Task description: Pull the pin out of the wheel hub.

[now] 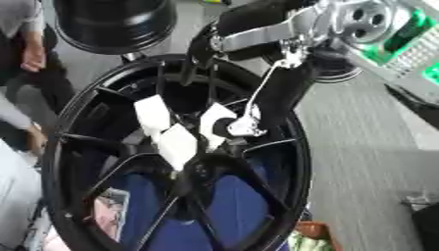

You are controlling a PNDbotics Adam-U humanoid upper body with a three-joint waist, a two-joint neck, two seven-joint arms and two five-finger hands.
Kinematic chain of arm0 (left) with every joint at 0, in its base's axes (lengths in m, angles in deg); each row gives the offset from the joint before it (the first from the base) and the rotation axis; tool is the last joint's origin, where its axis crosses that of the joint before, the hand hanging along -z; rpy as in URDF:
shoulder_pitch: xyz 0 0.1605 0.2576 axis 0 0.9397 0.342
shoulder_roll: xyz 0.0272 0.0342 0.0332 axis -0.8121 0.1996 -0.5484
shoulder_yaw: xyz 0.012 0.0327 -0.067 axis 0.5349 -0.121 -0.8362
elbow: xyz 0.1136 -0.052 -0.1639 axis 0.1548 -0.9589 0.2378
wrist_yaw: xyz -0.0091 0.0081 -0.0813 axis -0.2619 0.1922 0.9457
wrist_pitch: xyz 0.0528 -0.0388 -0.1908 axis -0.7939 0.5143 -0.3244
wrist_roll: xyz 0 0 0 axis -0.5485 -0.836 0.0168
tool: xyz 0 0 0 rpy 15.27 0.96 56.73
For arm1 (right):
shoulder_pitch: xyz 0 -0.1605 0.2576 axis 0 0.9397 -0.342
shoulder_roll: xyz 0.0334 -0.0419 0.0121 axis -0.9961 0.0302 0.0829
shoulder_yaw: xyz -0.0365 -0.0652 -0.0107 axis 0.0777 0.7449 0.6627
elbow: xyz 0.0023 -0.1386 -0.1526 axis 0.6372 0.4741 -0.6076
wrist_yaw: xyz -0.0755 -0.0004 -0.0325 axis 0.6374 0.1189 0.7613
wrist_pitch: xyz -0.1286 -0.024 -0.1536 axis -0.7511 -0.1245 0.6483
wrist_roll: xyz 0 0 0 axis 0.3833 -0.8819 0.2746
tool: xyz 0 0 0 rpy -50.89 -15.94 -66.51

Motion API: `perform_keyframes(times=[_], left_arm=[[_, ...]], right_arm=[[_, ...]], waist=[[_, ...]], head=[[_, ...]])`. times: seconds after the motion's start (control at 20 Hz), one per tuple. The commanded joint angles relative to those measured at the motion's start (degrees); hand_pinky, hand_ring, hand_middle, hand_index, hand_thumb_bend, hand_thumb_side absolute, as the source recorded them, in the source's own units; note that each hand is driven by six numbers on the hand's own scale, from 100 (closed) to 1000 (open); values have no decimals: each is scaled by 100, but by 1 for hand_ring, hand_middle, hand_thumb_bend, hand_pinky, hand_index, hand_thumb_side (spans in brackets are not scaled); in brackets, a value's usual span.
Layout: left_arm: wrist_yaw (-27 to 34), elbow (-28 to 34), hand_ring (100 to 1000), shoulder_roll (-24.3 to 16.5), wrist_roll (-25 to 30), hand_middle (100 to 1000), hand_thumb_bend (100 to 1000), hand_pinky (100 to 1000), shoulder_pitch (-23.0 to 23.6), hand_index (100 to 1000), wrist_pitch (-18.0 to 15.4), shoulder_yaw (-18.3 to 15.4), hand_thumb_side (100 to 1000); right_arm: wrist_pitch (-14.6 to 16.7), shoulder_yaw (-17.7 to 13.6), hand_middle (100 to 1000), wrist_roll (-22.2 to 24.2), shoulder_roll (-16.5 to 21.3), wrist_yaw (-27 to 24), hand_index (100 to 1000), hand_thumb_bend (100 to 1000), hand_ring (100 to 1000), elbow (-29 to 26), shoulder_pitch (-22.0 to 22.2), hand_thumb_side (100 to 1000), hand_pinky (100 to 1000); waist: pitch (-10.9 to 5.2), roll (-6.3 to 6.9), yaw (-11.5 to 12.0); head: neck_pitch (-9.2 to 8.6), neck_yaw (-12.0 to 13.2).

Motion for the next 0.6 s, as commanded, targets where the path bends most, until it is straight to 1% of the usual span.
perform_keyframes(times=[0.05, 0.3, 0.6], left_arm=[[14, 97, 718, -61, -16, 496, 100, 663, -140, 794, -13, -57, 717], [24, 97, 718, -65, -13, 495, 100, 663, -212, 794, -21, -66, 718], [38, 97, 718, -65, -10, 494, 100, 663, -237, 795, -20, -77, 719]], right_arm=[[65, -138, 882, -9, 69, 98, 870, 310, 913, 116, -3, 293, 915], [220, -176, 885, -172, 80, 137, 869, 301, 916, 246, 110, 284, 918], [381, -179, 886, -240, 104, 76, 872, 341, 918, 359, 215, 250, 924]], waist=[[-37, 27, 31], [87, 26, 94], [155, 10, 136]], head=[[-126, -33], [-213, -66], [-240, -53]])
